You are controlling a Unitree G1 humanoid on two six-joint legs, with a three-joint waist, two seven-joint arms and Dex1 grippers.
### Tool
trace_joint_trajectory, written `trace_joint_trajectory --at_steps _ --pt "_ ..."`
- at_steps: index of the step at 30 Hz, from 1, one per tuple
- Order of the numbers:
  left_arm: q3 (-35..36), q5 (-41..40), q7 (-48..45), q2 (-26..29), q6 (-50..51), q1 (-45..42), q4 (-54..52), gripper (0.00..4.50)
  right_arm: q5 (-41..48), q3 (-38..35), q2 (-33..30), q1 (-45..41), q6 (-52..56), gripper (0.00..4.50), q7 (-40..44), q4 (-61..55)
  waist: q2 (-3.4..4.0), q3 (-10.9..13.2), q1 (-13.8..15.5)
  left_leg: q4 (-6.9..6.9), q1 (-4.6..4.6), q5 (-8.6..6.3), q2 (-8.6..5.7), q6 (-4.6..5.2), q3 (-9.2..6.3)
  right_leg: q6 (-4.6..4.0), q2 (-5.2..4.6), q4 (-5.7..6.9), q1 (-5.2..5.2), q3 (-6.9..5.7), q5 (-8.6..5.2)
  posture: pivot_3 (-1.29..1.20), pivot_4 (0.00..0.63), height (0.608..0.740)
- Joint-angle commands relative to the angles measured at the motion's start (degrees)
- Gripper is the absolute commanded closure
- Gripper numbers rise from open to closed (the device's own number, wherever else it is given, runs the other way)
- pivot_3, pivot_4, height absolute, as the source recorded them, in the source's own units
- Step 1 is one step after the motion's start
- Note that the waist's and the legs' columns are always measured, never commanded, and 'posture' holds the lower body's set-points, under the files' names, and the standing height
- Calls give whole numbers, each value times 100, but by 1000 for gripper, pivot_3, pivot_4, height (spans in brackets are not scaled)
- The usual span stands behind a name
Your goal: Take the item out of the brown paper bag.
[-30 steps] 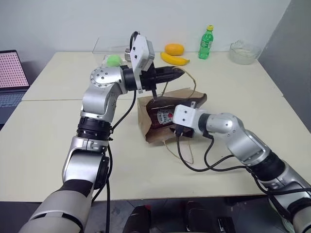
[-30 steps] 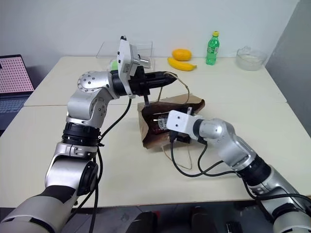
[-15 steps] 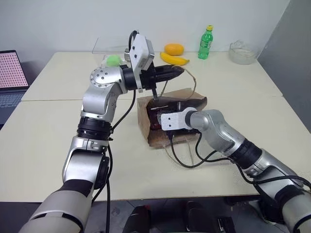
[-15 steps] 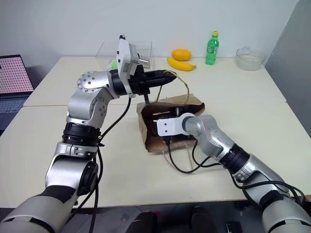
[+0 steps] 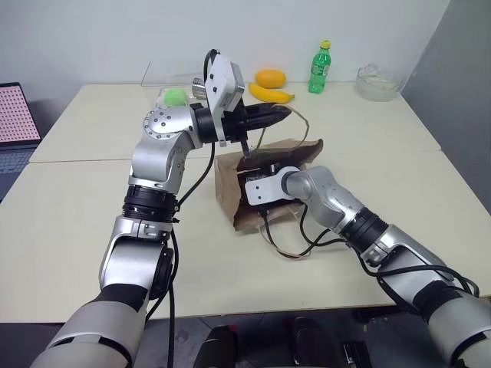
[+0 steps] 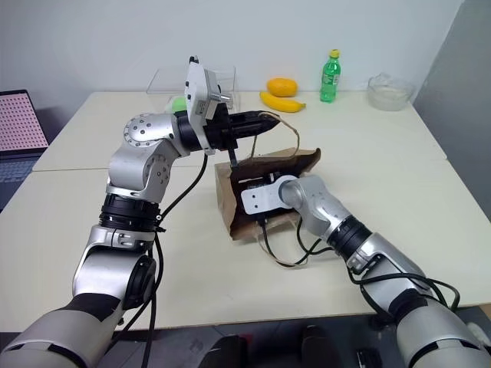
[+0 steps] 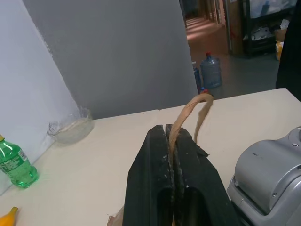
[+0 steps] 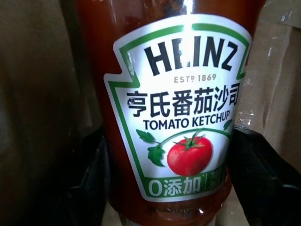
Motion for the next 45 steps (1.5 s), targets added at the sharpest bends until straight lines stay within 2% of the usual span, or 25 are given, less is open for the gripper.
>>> trace_joint_trajectory --at_steps 1,6,15,21,29,34,39,45 --pt "117 -84 40 34 -176 -25 -158 4500 61 -153 -28 150 -158 1397 122 -16 0 0 -2 0 0 0 0 0 0 0 0 0 0 0 0 0 150 740" --pt "130 -4 95 92 -298 -49 30 4500 264 -556 -186 335 -278 1397 339 -822 0 0 -2 -3 -2 0 0 0 -2 0 0 -1 -2 -1 0 0 150 740" --pt "97 125 149 155 -593 -181 440 4500 1330 -1479 -905 715 40 1397 1643 -2903 2 1 7 -2 -42 0 0 -1 -2 0 0 -2 -39 -2 0 0 150 740" --pt "68 183 171 147 -727 -246 608 4500 1902 -1819 -1170 734 482 1398 2172 -3425 2 1 18 7 -89 10 -1 -18 -2 -1 0 7 -89 -3 1 0 150 740" --pt "75 234 197 147 -841 -297 752 4500 2945 -2234 -1369 733 954 1398 2695 -4062 2 1 19 5 -94 10 -1 -18 0 -1 -2 2 -92 -2 1 0 150 740" --pt "64 257 200 125 -867 -254 739 4500 3272 -2434 -1511 674 1096 1398 2649 -4069 2 1 27 6 -93 9 -3 -17 1 -1 -3 3 -90 -2 1 0 150 740" --pt "86 261 226 120 -900 -272 761 4500 2957 -2296 -1961 745 846 1398 2534 -3907 2 1 35 6 -94 9 -4 -17 2 -1 -5 2 -91 -2 1 0 150 740" --pt "83 262 240 102 -969 -314 802 4500 3545 -2635 -1769 775 1106 1398 2398 -3987 1 2 29 5 -93 10 -2 -17 5 -1 -5 3 -92 -1 1 0 150 740"
